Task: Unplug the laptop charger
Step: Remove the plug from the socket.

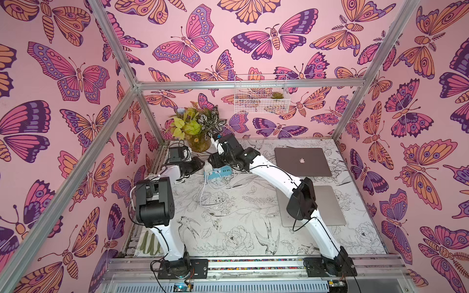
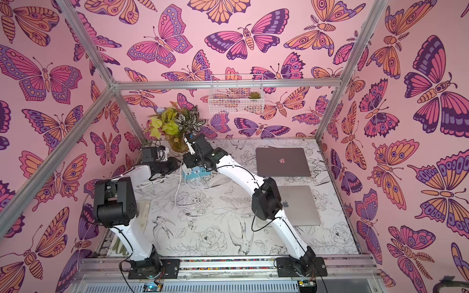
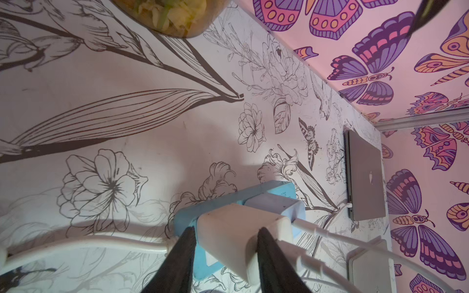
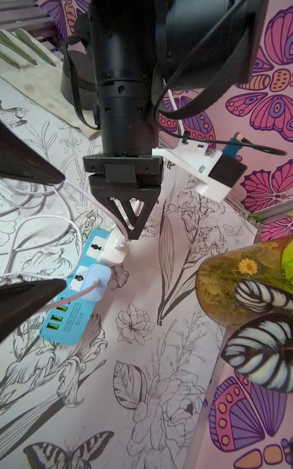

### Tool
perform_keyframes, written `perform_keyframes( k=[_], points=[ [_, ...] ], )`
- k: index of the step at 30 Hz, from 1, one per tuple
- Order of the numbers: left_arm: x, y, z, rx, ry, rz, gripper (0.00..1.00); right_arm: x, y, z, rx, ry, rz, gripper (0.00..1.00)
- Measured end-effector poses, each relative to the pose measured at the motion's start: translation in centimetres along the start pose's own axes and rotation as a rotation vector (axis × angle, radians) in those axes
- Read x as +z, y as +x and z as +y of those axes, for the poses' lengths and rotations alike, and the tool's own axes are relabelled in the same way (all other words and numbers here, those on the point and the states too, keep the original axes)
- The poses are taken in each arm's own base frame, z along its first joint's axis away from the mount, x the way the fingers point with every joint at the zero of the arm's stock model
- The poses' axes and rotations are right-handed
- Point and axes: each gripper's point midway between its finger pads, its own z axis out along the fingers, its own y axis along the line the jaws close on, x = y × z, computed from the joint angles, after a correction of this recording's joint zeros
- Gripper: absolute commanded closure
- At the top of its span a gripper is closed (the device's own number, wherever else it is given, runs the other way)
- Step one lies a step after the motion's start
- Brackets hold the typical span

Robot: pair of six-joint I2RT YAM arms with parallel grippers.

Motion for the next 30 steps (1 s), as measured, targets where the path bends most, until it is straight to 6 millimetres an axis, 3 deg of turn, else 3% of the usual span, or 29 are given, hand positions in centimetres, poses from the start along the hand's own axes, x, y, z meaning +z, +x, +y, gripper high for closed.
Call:
perform_keyframes(
  k=[9, 23, 30],
  points=[
    [0.3, 0.1, -0.3, 0.01, 0.016, 0.002, 0.58, 1.6, 1.7, 0.8, 0.038, -0.005, 0.03, 0.35],
    [0.4, 0.1, -0.4, 0.018, 0.02, -0.002, 0.59, 2.4, 1.3, 1.4, 0.086, -0.024, 0.013, 0.39],
    [0.4, 0.1, -0.4, 0.018, 0.02, -0.001, 0.59, 3.8, 2.7, 1.6, 0.104, -0.023, 0.037, 0.54]
  ],
)
